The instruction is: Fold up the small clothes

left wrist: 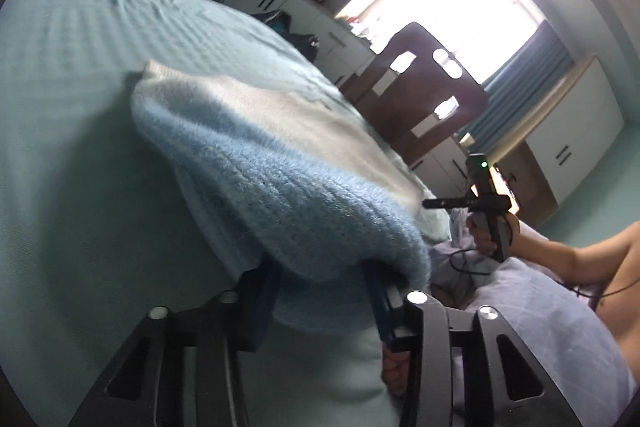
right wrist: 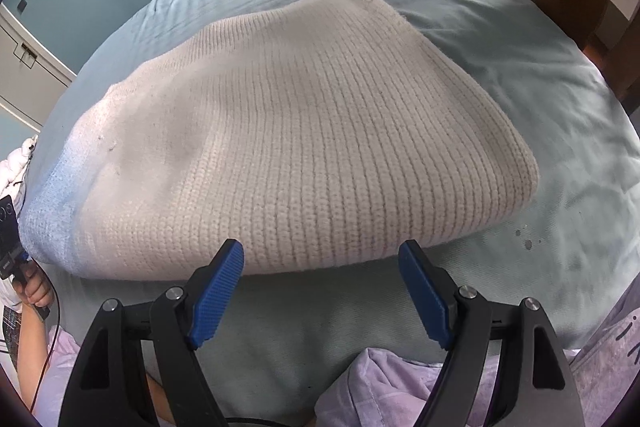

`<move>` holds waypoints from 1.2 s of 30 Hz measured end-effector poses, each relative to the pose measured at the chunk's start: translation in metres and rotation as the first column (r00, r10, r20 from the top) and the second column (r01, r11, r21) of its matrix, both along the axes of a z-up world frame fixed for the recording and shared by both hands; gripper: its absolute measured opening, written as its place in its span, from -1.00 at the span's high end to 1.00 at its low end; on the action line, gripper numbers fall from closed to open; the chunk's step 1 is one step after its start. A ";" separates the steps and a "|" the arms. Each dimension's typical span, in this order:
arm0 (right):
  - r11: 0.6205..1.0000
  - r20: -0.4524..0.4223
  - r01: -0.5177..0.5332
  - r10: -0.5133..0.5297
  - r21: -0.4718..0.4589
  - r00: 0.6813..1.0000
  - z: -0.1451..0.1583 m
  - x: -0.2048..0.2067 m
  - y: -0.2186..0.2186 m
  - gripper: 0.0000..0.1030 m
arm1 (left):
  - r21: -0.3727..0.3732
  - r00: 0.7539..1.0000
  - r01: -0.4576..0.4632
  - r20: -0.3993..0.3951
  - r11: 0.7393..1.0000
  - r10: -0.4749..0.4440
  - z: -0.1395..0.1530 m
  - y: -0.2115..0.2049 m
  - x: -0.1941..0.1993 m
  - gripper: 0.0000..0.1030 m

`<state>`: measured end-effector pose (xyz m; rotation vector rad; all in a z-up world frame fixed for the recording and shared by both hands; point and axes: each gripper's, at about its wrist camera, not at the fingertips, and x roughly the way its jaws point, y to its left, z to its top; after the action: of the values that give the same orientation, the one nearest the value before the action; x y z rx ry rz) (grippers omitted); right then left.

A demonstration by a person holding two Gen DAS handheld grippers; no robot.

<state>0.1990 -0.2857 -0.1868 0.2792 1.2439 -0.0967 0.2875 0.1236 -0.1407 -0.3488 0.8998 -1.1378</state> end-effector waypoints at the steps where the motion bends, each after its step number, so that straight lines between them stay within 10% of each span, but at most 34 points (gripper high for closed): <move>1: 1.000 -0.004 -0.003 0.003 -0.003 1.000 -0.001 0.000 0.001 -0.49 | -0.018 1.000 0.019 0.016 1.000 -0.018 0.004 -0.004 -0.001 0.67; 5: 1.000 -0.018 -0.004 0.004 -0.012 1.000 -0.004 0.001 0.001 -0.49 | -0.039 0.996 0.032 0.080 0.999 -0.029 0.019 -0.009 -0.012 0.84; 18: 1.000 -0.013 0.000 0.000 -0.009 1.000 -0.002 0.000 0.001 -0.49 | 0.287 0.998 -0.032 -0.035 0.957 0.044 0.019 0.050 -0.027 1.00; 24: 1.000 0.019 -0.006 0.006 0.009 1.000 0.005 -0.002 0.001 -0.49 | 0.311 0.991 -0.110 -0.041 0.944 0.129 0.046 0.077 -0.056 1.00; 36: 0.999 0.028 -0.042 0.041 0.025 0.999 0.005 -0.001 0.007 -0.49 | 0.474 0.961 -0.255 0.028 0.843 0.276 0.056 -0.055 -0.097 0.94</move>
<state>0.1980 -0.2791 -0.1817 0.2755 1.2240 -0.0412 0.1901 0.0681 -0.0848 -0.0868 1.0965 -0.6246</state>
